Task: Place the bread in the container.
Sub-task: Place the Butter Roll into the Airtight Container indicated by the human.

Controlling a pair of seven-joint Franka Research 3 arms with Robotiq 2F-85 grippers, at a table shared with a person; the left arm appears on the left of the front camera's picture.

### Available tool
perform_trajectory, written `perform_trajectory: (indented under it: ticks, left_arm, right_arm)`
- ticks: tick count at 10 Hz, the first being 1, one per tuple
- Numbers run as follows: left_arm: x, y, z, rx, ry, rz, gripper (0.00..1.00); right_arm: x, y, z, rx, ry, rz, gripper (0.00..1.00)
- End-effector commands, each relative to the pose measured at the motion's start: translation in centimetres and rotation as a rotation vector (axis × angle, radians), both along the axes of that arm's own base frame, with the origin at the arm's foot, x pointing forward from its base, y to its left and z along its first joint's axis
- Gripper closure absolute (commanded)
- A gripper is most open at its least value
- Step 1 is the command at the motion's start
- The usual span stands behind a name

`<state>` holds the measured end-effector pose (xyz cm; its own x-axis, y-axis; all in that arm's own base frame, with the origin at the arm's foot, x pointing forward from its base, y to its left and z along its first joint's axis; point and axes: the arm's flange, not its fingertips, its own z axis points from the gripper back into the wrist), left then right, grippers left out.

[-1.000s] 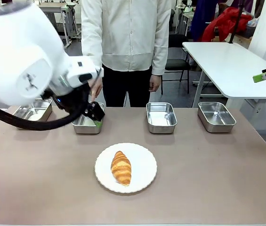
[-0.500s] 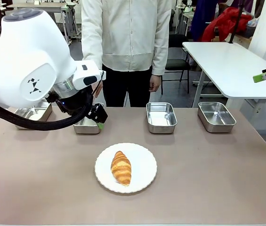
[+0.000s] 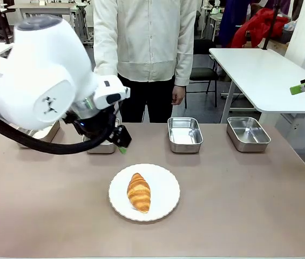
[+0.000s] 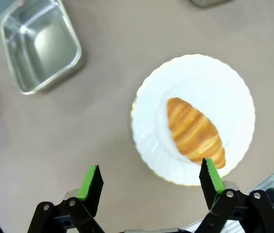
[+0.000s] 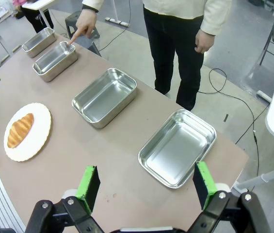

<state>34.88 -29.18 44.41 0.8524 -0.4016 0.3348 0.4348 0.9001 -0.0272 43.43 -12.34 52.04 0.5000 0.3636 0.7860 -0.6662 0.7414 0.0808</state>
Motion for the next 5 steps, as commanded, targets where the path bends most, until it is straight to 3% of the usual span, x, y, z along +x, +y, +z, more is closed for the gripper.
perform_trajectory:
  ticks: [1, 3, 5]
  left_arm:
    - [0.4, -3.6, -2.0, -0.017, 0.022, 0.103, 0.0]
    - [-0.2, -5.0, -4.2, -0.043, 0.062, 0.237, 0.0]
    - [-1.4, -6.2, -5.6, -0.04, 0.093, 0.291, 0.0]
  right_arm:
    - [0.1, 0.0, 0.1, 0.013, -0.01, 0.005, 0.0]
    - [0.1, 0.0, 0.1, 0.013, -0.01, 0.005, 0.0]
    - [0.1, 0.0, 0.1, 0.013, -0.01, 0.005, 0.0]
